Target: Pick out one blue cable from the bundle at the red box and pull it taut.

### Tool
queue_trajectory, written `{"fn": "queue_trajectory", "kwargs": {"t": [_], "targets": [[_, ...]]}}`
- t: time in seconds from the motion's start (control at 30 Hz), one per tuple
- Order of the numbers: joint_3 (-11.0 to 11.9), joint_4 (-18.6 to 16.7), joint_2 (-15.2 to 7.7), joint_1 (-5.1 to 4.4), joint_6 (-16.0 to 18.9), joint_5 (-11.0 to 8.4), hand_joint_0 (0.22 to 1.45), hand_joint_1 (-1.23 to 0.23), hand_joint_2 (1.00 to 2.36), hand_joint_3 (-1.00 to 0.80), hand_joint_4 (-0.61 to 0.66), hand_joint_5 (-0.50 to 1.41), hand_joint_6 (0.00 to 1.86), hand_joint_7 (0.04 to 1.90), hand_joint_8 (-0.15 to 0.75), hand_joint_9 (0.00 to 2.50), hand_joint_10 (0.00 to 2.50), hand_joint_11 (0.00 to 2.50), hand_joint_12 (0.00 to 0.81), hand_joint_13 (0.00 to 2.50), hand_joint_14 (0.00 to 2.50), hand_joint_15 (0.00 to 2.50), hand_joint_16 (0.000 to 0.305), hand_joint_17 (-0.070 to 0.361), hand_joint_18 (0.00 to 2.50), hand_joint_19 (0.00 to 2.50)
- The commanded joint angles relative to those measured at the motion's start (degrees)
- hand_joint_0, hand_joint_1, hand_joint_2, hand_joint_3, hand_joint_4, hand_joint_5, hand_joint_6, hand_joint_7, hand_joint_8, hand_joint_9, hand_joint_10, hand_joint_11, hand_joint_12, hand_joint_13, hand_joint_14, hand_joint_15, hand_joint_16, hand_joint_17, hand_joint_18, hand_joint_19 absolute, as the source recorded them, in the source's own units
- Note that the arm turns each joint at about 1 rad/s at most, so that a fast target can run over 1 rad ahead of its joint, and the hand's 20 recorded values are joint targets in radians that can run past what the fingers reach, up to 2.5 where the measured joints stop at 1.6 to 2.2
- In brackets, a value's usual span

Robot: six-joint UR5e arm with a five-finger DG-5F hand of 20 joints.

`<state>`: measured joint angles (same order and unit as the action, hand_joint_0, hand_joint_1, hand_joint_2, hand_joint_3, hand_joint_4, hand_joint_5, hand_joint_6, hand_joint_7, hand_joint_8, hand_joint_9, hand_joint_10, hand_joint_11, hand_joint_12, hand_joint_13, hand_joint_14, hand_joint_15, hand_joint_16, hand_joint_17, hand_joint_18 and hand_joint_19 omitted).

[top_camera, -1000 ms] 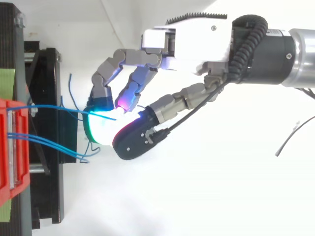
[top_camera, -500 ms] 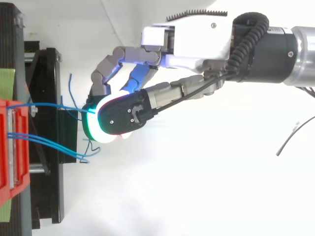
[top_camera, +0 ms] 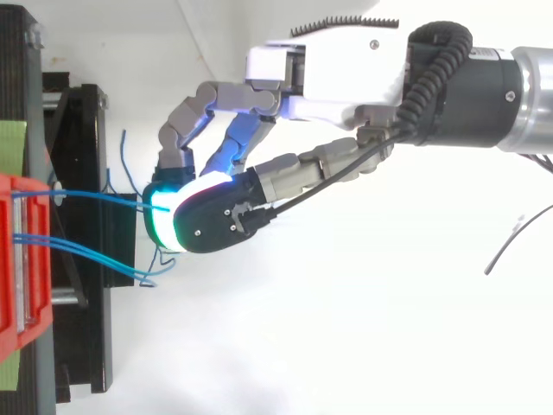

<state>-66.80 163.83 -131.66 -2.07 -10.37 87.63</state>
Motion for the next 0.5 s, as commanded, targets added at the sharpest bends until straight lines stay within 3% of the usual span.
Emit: {"fn": "queue_trajectory", "kwargs": {"t": [0.0, 0.47], "targets": [[0.1, 0.0, 0.0, -0.03, 0.0, 0.00, 0.60, -0.65, 1.01, -0.16, 0.15, -0.13, 0.90, 0.80, 0.330, 0.92, 0.03, 0.71, 0.446, 0.84, 0.02, 0.61, 0.066, 0.149, 0.69, 0.69], [0.0, 0.2, 0.0, -0.03, 0.0, -0.09, 0.61, -0.66, 1.02, -0.17, 0.10, -0.15, 0.92, 0.77, 0.301, 0.92, 0.03, 0.74, 0.414, 0.83, 0.02, 0.62, 0.061, 0.137, 0.66, 0.70]]}}
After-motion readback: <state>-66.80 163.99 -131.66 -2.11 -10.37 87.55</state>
